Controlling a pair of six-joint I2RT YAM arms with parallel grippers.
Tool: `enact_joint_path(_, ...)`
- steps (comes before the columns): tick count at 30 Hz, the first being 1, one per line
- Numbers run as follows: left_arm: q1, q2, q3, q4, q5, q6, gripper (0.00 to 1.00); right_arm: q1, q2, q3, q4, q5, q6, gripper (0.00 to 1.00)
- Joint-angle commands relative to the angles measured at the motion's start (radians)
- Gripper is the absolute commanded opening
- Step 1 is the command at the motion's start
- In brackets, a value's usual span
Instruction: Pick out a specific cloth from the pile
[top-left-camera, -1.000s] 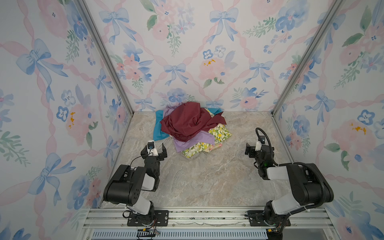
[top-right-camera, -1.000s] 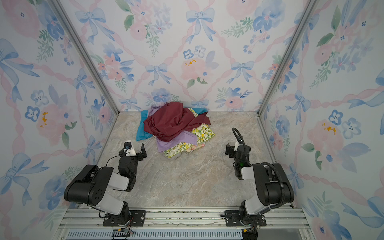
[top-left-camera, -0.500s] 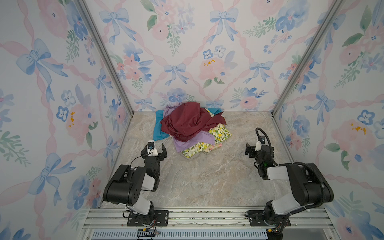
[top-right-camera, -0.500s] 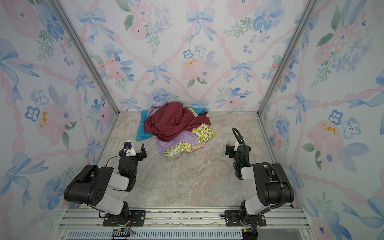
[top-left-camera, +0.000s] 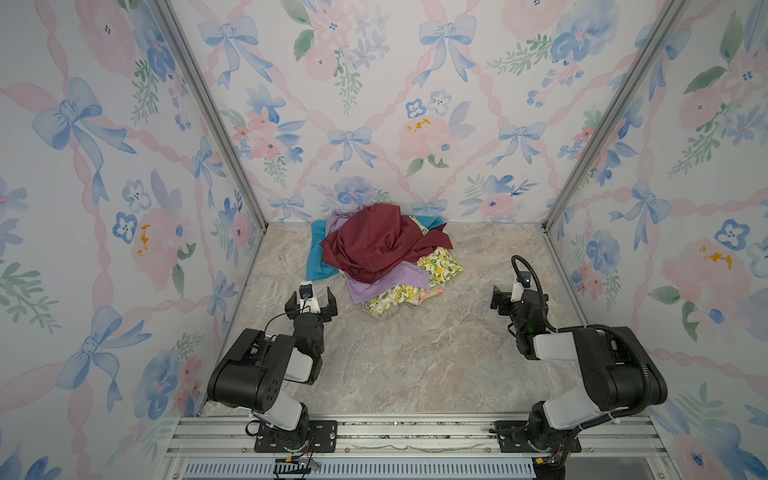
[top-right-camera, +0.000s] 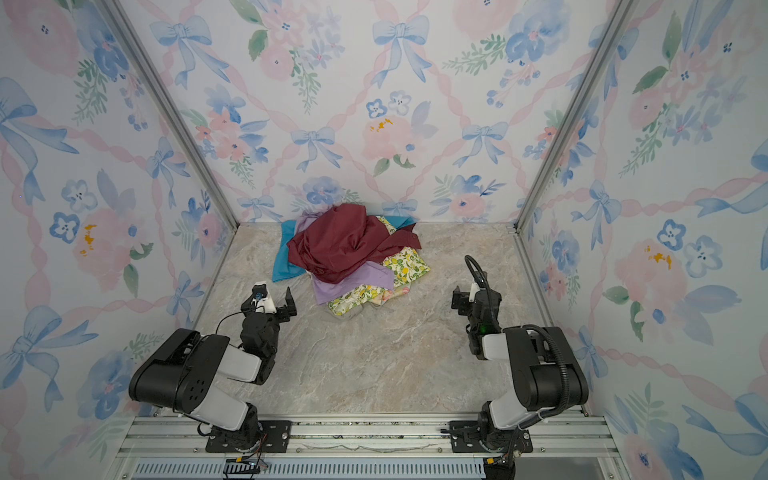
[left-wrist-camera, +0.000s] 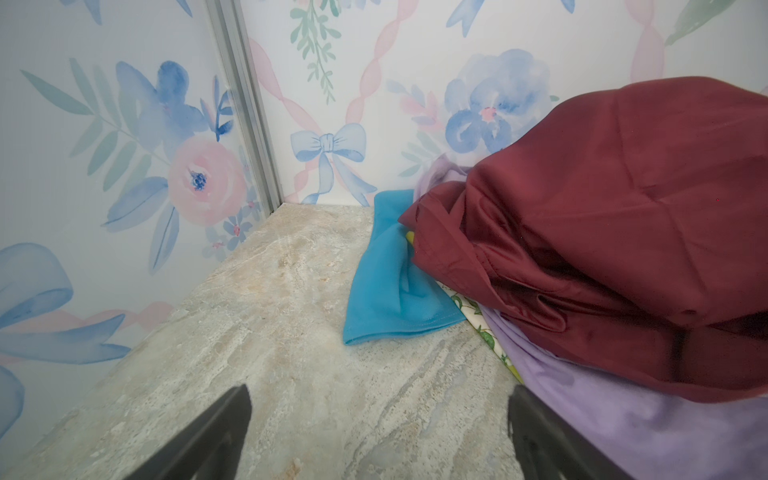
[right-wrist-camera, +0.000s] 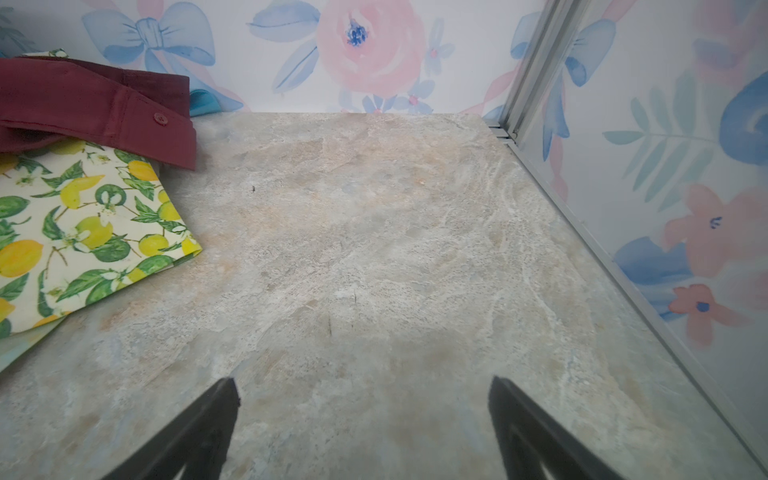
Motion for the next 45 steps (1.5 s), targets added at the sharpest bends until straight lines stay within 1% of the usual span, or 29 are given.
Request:
enact_joint_path(1,-0.005,-0.019,-0.020,0.031,-0.037,0.022,0.98,0.037,-0.013,-0.046,0.105,0.083,-0.011,0.97)
enact_joint_path(5,-0.010,-0.022,-0.021,0.031,-0.042,0.023,0.98,0.081,0.016,-0.119,0.285,0.139,-0.053,0.97)
enact_joint_path(10,-0.017,-0.052,-0.027,0.027,-0.089,0.010,0.98,0.104,0.025,-0.132,0.324,0.163,-0.076,0.97)
enact_joint_path(12,-0.024,-0.070,-0.024,0.017,-0.133,0.006,0.98,0.109,0.030,-0.140,0.344,0.172,-0.081,0.97)
enact_joint_path(18,-0.102,-0.160,0.074,-0.212,-0.326,0.032,0.98,0.135,0.066,-0.182,0.474,0.220,-0.102,0.97)
enact_joint_path(20,-0.113,-0.186,0.116,-0.297,-0.356,0.020,0.98,0.144,0.071,-0.190,0.494,0.246,-0.104,0.97)
enact_joint_path(21,-0.113,-0.208,0.143,-0.358,-0.360,-0.002,0.98,0.146,0.068,-0.191,0.494,0.247,-0.103,0.97)
enact_joint_path(25,-0.112,-0.273,0.233,-0.555,-0.319,-0.097,0.98,0.147,0.067,-0.192,0.494,0.249,-0.105,0.97)
enact_joint_path(27,-0.113,-0.286,0.266,-0.620,-0.306,-0.125,0.98,0.148,0.065,-0.194,0.494,0.249,-0.105,0.97)
enact_joint_path(34,-0.112,-0.335,0.335,-0.756,-0.261,-0.185,0.98,0.154,0.058,-0.198,0.494,0.253,-0.110,0.97)
enact_joint_path(37,-0.102,-0.341,0.356,-0.794,-0.237,-0.209,0.98,0.155,0.029,-0.211,0.496,0.255,-0.109,0.97)
enact_joint_path(38,-0.096,-0.342,0.361,-0.804,-0.228,-0.223,0.98,0.161,0.010,-0.207,0.492,0.286,-0.118,0.97)
enact_joint_path(39,-0.085,-0.341,0.369,-0.818,-0.213,-0.241,0.98,0.196,-0.037,-0.193,0.446,0.374,-0.141,0.97)
enact_joint_path(41,-0.062,-0.337,0.383,-0.845,-0.192,-0.276,0.98,0.232,-0.153,-0.160,0.288,0.385,-0.182,0.97)
enact_joint_path(42,-0.048,-0.332,0.391,-0.860,-0.181,-0.294,0.98,0.254,-0.216,-0.127,0.177,0.415,-0.191,0.97)
enact_joint_path(43,-0.038,-0.326,0.401,-0.877,-0.166,-0.305,0.98,0.267,-0.279,-0.092,0.071,0.455,-0.168,0.97)
enact_joint_path(45,-0.017,-0.309,0.425,-0.919,-0.157,-0.324,0.98,0.266,-0.399,-0.026,-0.168,0.443,-0.080,0.97)
